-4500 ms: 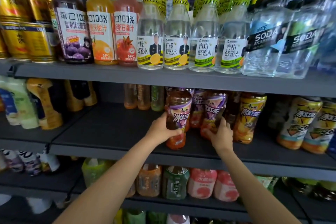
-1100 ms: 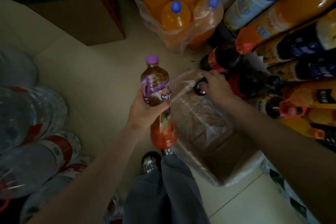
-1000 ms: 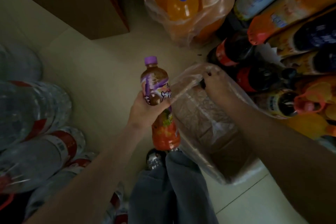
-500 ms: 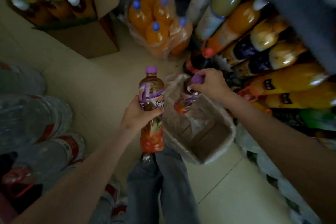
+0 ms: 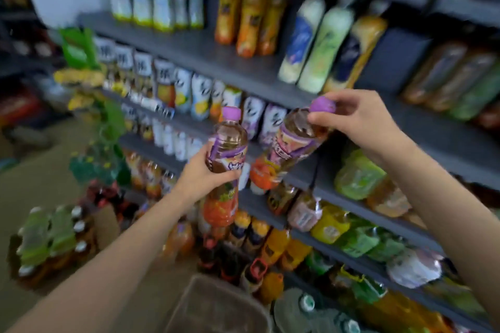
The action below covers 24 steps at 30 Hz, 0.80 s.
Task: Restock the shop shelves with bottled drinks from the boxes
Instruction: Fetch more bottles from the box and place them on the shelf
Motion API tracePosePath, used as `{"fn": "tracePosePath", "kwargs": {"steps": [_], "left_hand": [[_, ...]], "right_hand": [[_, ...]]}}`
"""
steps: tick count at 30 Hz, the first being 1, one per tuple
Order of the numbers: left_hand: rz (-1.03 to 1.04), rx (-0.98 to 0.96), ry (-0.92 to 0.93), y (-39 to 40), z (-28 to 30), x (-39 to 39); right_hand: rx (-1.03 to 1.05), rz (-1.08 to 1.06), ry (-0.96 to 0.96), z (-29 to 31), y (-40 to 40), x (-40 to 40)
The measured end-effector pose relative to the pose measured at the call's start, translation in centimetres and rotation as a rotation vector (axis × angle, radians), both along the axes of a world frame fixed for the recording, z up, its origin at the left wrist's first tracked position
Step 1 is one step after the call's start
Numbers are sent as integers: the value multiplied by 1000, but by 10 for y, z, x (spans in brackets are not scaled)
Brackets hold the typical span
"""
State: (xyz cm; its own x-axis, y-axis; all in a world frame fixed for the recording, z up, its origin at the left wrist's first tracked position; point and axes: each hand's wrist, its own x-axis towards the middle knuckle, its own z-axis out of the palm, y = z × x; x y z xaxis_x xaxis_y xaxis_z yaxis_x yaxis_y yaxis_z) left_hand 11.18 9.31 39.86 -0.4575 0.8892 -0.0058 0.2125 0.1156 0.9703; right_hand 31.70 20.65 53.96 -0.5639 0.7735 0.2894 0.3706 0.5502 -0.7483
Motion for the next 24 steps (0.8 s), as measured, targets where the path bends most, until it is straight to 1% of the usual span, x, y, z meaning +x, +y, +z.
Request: {"fn": "tracePosePath", "kwargs": {"steps": [3, 5, 7, 9, 11, 14, 17, 19, 21, 24], "left_hand": [[-108, 138, 36, 30, 64, 37], [-203, 207, 49, 51, 95, 70], [-299, 280, 94, 74, 122, 118], [-330, 322, 118, 91, 134, 152], [-394, 356, 176, 114, 143, 197], [-440, 406, 291, 148, 153, 263], [-458, 455, 353, 182, 158, 319], [-476, 444, 374, 202, 158, 351], [-480, 432, 376, 222, 157, 376], [-471, 386, 307, 250, 153, 408]], "right_hand": [[76, -86, 189, 58, -5, 51], [76, -138, 338, 79, -6, 85], [60, -249, 504, 89, -3, 130], [-2, -357, 642, 85, 5, 161], [17, -504, 708, 82, 17, 208], [175, -664, 685, 74, 41, 279], [403, -825, 581, 72, 70, 341], [517, -919, 504, 72, 88, 377], [573, -978, 441, 70, 113, 408], [544, -1015, 406, 64, 150, 442]]}}
